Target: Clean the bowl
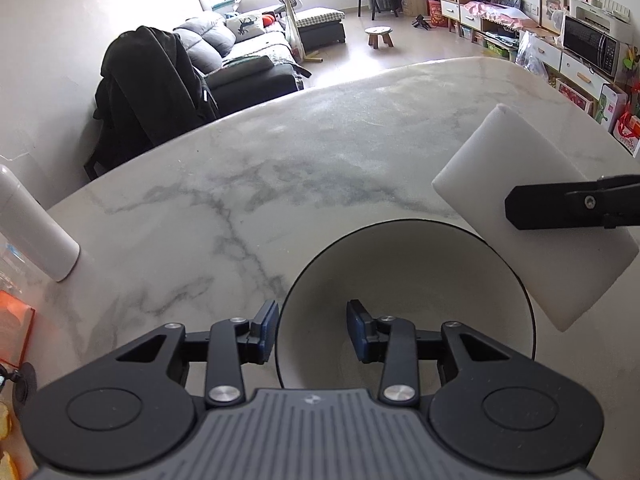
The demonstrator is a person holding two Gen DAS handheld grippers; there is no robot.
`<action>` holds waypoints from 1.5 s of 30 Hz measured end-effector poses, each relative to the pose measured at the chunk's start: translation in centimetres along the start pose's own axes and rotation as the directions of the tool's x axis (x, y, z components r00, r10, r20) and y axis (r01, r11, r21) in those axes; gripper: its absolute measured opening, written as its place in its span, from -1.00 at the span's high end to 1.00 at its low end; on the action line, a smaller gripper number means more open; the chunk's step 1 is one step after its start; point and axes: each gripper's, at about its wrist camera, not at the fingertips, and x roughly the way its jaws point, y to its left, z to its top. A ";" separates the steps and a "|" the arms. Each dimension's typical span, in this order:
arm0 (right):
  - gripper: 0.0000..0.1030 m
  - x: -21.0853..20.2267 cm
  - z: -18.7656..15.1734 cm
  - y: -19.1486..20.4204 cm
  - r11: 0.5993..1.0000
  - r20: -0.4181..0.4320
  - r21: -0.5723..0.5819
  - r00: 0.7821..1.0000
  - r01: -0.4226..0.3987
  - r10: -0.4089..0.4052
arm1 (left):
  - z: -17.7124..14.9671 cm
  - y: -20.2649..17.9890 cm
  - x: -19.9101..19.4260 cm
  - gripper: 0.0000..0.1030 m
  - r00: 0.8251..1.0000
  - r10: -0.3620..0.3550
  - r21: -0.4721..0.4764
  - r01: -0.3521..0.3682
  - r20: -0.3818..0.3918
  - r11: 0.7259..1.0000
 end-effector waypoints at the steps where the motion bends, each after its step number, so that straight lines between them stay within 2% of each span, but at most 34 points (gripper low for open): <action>1: 0.58 0.0 0.0 0.0 1.000 0.002 -0.002 1.000 0.006 -0.006 | 0.0 0.0 -0.6 0.23 1.000 0.003 0.003 -0.003 0.013 1.000; 5: 0.58 0.2 -0.1 0.0 0.999 -0.002 -0.011 0.999 0.041 -0.041 | -0.2 0.1 -2.6 0.06 0.998 0.013 0.004 -0.013 0.057 1.000; 8: 0.58 0.1 -0.3 -0.1 0.999 -0.001 -0.002 0.999 0.047 -0.047 | -0.4 -0.1 -4.1 0.05 0.995 0.004 0.007 -0.005 0.097 1.000; 13: 0.58 0.1 -0.4 0.1 0.999 0.006 -0.002 0.999 0.048 -0.048 | -0.9 -1.4 -6.3 0.05 0.985 -0.093 0.043 0.088 0.143 0.995; 17: 0.58 -0.1 -0.4 0.0 0.998 0.023 0.017 0.998 0.053 -0.054 | -1.3 -3.3 -6.3 0.06 0.980 -0.149 0.104 0.136 0.134 0.985; 21: 0.59 -0.2 -0.4 0.0 0.998 0.025 0.022 0.998 0.062 -0.063 | -1.8 -4.7 -5.6 0.14 0.986 -0.114 0.141 0.096 0.121 0.985; 28: 0.58 0.0 -0.4 -0.1 0.994 -0.007 0.016 0.994 0.107 -0.106 | -2.0 -4.4 -6.2 0.17 0.981 -0.131 0.115 0.115 0.144 0.987; 34: 0.58 0.3 -0.6 -0.1 0.993 -0.016 0.027 0.993 0.117 -0.117 | -1.9 -4.8 -6.0 0.17 0.982 -0.119 0.121 0.101 0.149 0.987; 42: 0.57 0.1 -0.6 -0.3 0.992 -0.001 0.042 0.993 0.117 -0.117 | -1.7 -4.9 -6.2 0.15 0.971 -0.195 0.117 0.179 0.141 0.977; 45: 0.57 0.2 -0.6 -0.1 0.993 -0.001 0.034 0.994 0.113 -0.113 | -1.8 -5.4 -6.0 0.16 0.971 -0.201 0.136 0.184 0.127 0.973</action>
